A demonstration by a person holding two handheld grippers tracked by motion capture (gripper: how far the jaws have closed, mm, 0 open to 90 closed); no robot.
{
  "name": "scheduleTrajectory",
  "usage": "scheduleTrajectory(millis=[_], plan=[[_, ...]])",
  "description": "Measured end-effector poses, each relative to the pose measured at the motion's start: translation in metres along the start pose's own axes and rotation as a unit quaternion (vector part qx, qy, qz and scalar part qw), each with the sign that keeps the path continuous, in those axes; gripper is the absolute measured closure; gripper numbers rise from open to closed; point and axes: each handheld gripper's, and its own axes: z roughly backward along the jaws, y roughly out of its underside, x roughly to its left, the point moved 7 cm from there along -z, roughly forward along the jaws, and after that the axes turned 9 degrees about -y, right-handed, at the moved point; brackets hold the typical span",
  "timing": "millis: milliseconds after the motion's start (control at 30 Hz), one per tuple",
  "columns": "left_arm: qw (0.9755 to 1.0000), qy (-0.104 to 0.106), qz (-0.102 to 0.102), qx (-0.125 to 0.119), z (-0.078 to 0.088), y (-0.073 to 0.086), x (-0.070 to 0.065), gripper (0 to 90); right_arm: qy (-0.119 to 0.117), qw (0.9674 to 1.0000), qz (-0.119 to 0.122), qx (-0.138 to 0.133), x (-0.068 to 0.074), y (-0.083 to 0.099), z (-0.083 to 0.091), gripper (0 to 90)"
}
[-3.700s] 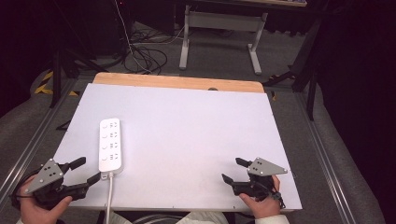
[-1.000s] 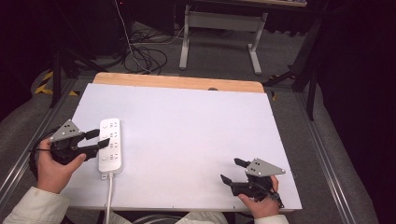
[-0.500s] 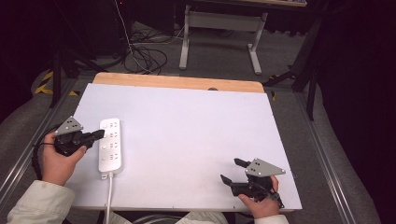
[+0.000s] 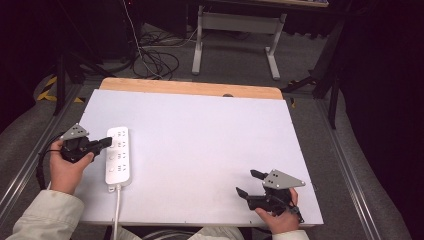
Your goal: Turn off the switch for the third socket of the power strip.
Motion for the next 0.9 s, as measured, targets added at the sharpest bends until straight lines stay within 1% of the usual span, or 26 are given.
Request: scheduleTrajectory(millis=[33,133,267,333,400,467,567,633,767,900], plan=[[1.0,0.002,0.003,0.0,-0.002,0.001,-0.001,89.9,0.0,1.0,0.0,0.0,0.0,0.0,0.0,24.7],[1.0,-0.004,-0.005,0.005,-0.005,0.003,0.001,89.9,0.0,1.0,0.0,-0.001,0.0,0.0,0.0,24.7],[0.9997,-0.017,-0.014,0.004,-0.007,0.005,0.005,89.9,-0.001,1.0,-0.001,0.0,0.0,0.0,0.0,24.7],[0.9994,-0.024,-0.022,0.007,-0.008,0.006,0.006,89.9,-0.001,1.0,0.0,0.0,0.0,0.0,0.0,24.7],[0.9992,-0.025,-0.028,0.009,-0.009,0.007,0.006,89.9,-0.002,1.0,0.0,0.0,0.0,0.0,0.0,24.7],[0.9993,-0.025,-0.027,0.008,-0.01,0.007,0.006,89.9,-0.003,1.0,-0.001,0.0,0.0,0.0,-0.001,24.7],[0.999,-0.025,-0.035,0.011,-0.011,0.009,0.005,89.9,-0.003,1.0,0.001,0.002,0.0,0.0,-0.001,24.7],[0.999,-0.028,-0.034,0.009,-0.012,0.009,0.005,89.9,-0.003,1.0,0.001,0.001,0.0,0.0,-0.001,24.7],[0.9994,-0.022,-0.026,0.01,-0.012,0.009,0.006,89.8,-0.005,1.0,0.001,0.004,0.001,0.001,-0.001,24.7],[0.9992,-0.027,-0.027,0.013,-0.014,0.011,0.007,89.9,-0.004,1.0,0.002,0.003,0.001,0.001,-0.001,24.7]])
